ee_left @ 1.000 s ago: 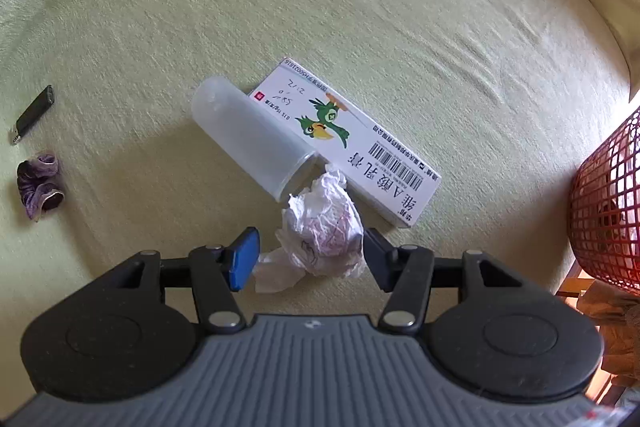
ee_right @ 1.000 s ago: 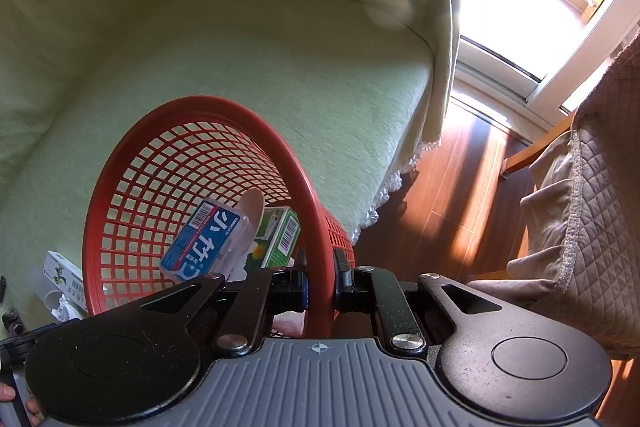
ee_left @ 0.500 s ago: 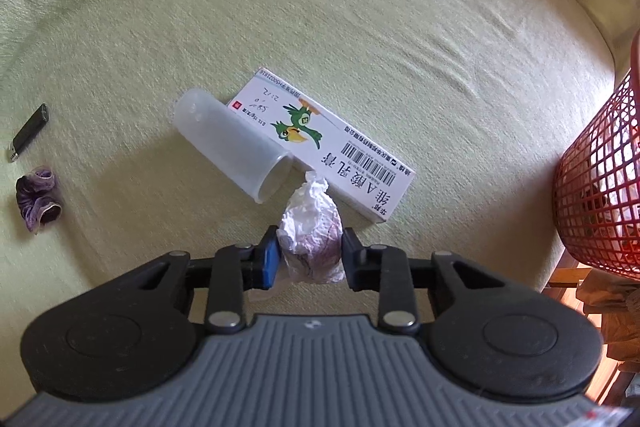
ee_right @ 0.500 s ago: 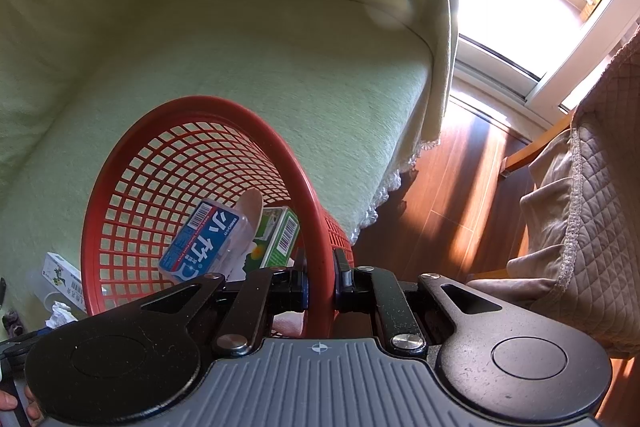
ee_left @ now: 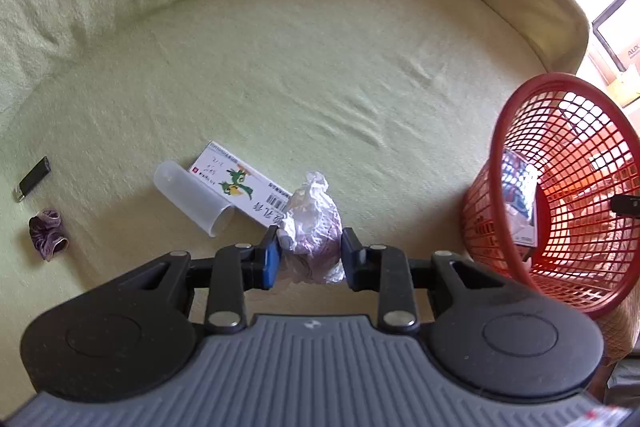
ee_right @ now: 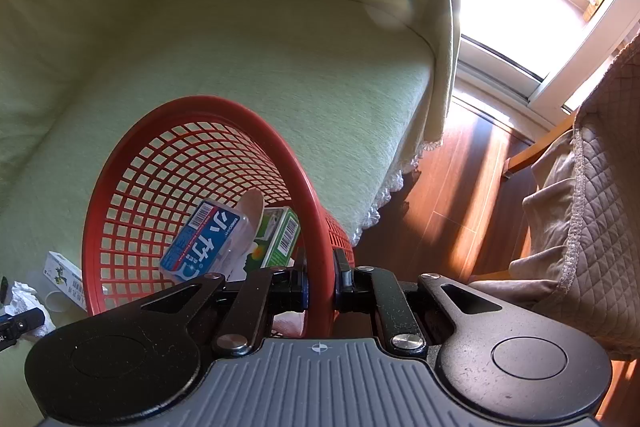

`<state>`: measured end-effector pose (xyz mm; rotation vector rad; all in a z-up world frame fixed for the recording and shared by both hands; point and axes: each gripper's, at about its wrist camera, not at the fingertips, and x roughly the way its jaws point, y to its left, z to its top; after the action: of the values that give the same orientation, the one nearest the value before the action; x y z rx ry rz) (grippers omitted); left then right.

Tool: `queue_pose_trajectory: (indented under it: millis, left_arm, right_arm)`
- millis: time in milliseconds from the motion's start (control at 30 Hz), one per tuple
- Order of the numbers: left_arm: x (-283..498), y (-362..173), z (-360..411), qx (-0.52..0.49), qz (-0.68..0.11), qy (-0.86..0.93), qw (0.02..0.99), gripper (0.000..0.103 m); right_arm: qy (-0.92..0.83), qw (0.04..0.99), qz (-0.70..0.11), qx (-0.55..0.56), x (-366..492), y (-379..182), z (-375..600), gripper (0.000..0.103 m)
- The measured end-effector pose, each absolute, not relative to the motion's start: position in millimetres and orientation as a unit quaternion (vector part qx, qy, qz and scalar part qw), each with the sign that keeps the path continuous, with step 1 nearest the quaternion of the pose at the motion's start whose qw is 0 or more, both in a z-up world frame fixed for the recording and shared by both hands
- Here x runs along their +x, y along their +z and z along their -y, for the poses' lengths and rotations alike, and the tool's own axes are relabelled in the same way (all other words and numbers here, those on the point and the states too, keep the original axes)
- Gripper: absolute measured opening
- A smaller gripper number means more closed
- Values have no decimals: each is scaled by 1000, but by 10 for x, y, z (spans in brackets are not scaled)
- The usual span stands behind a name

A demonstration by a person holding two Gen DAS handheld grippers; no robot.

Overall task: Organize objects
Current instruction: 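Drop the white tissue into the red basket with the left gripper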

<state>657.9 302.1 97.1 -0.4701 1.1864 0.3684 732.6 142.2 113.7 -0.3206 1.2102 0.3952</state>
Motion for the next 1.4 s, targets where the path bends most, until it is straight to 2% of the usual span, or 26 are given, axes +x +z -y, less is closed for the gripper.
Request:
queue_pose_trajectory:
  millis: [467, 1400]
  left_arm:
    - [7082, 1378, -2466, -214, -543, 96, 806, 26]
    - [7855, 1154, -1628, -181, -560, 22, 808, 28]
  right_arm:
    - [189, 792, -561, -149, 7326, 1143, -1404, 8]
    - [194, 792, -564, -130, 7426, 1120, -1338, 8]
